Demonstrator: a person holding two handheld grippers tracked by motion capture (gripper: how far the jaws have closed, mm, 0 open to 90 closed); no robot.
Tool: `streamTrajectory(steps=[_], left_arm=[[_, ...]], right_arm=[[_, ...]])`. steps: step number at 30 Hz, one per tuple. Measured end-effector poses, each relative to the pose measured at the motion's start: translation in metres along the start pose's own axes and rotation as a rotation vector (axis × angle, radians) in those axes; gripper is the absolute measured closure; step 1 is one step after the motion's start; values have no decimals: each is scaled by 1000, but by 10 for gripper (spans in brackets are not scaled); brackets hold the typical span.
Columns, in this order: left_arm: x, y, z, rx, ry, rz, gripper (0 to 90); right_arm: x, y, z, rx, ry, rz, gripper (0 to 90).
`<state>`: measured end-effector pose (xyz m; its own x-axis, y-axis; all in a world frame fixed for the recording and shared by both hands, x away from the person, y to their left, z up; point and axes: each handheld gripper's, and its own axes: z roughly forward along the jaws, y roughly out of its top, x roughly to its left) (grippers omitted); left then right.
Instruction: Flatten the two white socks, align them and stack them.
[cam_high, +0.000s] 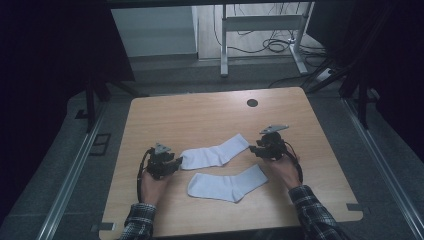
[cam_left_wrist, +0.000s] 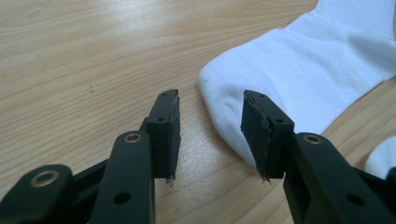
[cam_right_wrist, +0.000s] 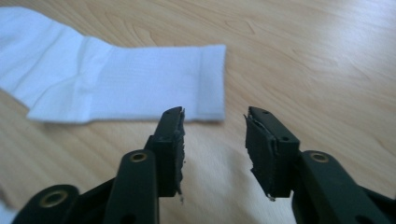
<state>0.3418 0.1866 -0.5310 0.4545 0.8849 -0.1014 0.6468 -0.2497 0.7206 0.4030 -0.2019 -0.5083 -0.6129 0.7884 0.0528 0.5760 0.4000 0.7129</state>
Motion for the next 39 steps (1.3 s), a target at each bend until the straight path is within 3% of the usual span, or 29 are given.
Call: streamTrajectory(steps=[4,15,17,21,25,30,39], left_arm=[[-1,0,1,0,-4,-2,577],[-3,-2,11,33,1,11,557],[-4,-3,12,31,1,14,568],[-8,-3,12,30,-20,21,686],[-10,-2,12,38,-42,15,827],[-13,3,5,24,-43,33,853],[-18,10,-13,-10,-81,52,853]], right_arm=[[4,9,14,-3,-20,-1,616],[3,14,44,38,-42,4,576],[3,12,46,38,-28,5,644],[4,12,45,49,-5,15,747],[8,11,42,52,-20,-9,790],[9,8,33,34,-16,-40,796],[6,8,2,-21,12,-38,795]])
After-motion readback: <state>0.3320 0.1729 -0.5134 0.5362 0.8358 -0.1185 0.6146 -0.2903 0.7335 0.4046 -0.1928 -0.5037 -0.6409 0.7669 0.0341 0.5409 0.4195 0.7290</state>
